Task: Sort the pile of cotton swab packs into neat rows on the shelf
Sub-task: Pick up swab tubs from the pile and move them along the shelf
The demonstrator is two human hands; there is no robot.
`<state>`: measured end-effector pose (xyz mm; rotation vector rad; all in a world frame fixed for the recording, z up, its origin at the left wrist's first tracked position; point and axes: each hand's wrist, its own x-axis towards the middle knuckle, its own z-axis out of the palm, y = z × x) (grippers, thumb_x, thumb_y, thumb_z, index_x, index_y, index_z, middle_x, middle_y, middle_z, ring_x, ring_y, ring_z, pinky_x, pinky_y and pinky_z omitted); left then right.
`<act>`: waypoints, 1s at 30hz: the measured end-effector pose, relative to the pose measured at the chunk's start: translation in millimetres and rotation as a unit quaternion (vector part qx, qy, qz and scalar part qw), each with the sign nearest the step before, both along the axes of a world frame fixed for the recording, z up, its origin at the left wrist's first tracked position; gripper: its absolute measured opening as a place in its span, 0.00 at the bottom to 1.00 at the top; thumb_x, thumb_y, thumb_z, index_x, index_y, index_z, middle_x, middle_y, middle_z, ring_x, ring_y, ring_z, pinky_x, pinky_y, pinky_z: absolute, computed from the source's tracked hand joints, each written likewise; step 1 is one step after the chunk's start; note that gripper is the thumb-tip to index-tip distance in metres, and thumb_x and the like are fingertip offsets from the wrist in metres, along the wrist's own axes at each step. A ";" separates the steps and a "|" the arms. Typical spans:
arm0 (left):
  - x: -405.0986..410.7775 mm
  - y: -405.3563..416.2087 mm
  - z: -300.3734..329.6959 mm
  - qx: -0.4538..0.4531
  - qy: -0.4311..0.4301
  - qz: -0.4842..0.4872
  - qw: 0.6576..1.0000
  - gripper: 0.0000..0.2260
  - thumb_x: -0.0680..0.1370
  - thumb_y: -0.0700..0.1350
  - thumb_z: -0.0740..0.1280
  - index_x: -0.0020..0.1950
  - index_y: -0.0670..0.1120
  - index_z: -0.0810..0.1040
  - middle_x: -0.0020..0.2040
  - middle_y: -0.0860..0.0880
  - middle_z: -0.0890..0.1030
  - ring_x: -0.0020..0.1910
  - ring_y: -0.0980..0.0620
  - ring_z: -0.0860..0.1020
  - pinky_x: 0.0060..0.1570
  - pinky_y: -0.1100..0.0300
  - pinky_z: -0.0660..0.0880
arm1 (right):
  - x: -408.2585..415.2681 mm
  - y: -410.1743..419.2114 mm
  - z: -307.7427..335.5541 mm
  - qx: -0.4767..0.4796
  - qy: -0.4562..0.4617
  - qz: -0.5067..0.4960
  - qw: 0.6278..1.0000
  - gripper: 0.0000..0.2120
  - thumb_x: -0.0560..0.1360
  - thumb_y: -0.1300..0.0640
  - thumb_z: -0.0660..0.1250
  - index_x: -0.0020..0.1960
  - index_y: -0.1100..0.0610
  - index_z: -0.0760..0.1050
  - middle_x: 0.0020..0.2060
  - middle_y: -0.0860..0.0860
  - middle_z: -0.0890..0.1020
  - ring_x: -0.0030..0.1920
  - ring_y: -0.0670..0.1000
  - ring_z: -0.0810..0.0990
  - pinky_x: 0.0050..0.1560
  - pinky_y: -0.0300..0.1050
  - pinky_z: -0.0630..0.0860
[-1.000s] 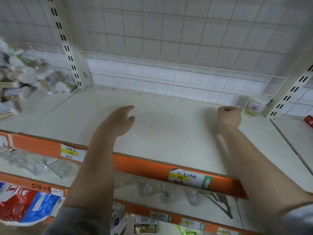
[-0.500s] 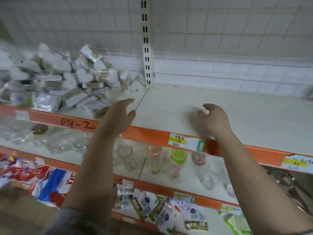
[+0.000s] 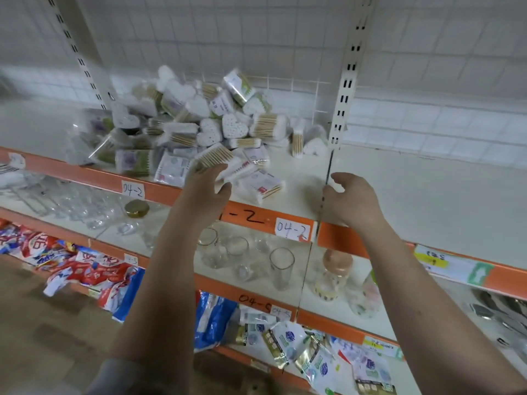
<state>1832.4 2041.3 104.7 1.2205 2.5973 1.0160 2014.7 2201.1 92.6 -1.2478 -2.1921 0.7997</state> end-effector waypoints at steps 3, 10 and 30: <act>-30.5 1.3 1.5 0.007 0.023 0.024 0.999 0.20 0.80 0.46 0.58 0.73 0.50 0.65 0.65 0.45 0.73 0.58 0.47 0.73 0.50 0.57 0.69 | -39.1 6.2 -1.5 0.006 0.011 0.036 0.999 0.22 0.77 0.55 0.61 0.70 0.58 0.68 0.68 0.53 0.72 0.69 0.52 0.69 0.68 0.43 0.63; -86.7 16.3 13.0 0.014 0.056 0.049 0.997 0.20 0.80 0.46 0.60 0.72 0.49 0.66 0.69 0.45 0.71 0.66 0.45 0.70 0.62 0.53 0.68 | -114.9 26.4 14.7 0.035 0.027 0.065 0.997 0.21 0.77 0.55 0.61 0.69 0.58 0.69 0.68 0.53 0.73 0.68 0.52 0.70 0.65 0.39 0.62; -186.4 45.3 29.6 0.150 0.145 -0.036 0.977 0.14 0.78 0.39 0.62 0.64 0.43 0.76 0.59 0.46 0.79 0.54 0.50 0.78 0.50 0.63 0.70 | -216.2 12.7 25.8 0.067 0.016 0.048 0.996 0.31 0.71 0.45 0.71 0.70 0.54 0.68 0.65 0.54 0.72 0.62 0.55 0.73 0.59 0.47 0.70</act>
